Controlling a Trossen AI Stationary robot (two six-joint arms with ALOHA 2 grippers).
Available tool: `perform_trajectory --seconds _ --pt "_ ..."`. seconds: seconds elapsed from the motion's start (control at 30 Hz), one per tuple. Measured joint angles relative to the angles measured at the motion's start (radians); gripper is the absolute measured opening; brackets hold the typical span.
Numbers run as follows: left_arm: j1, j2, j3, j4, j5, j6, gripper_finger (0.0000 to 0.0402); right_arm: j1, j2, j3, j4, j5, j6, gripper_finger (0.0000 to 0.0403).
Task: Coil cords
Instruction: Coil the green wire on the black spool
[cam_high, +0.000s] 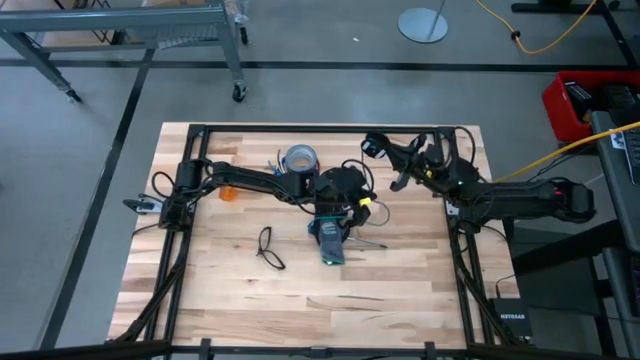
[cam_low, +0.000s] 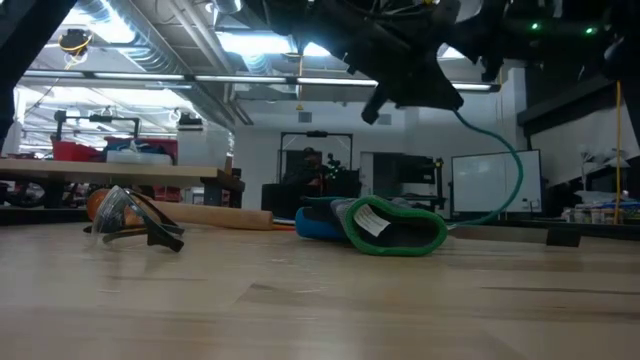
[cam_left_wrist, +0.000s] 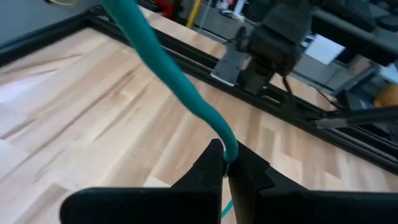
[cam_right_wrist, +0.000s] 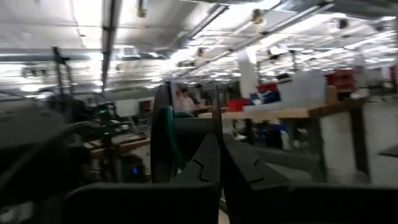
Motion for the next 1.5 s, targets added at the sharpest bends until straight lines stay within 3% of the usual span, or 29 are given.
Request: perform_trajectory --seconds 0.5,1.03,1.27,1.5 --pt "0.005 0.0 0.001 -0.001 0.068 0.007 0.0 0.0 0.019 0.0 -0.146 0.186 0.134 0.0001" --pt "0.039 0.001 0.001 -0.006 0.159 -0.099 0.0 0.0 0.02 0.0 -0.337 0.073 0.207 0.0001" --pt "0.043 0.001 0.002 -0.045 0.154 -0.08 0.0 0.0 0.02 0.0 -0.216 -0.014 0.206 0.0001" --pt "0.042 0.001 0.002 -0.023 0.155 -0.062 0.0 0.0 0.02 0.0 -0.081 -0.002 0.206 0.0001"
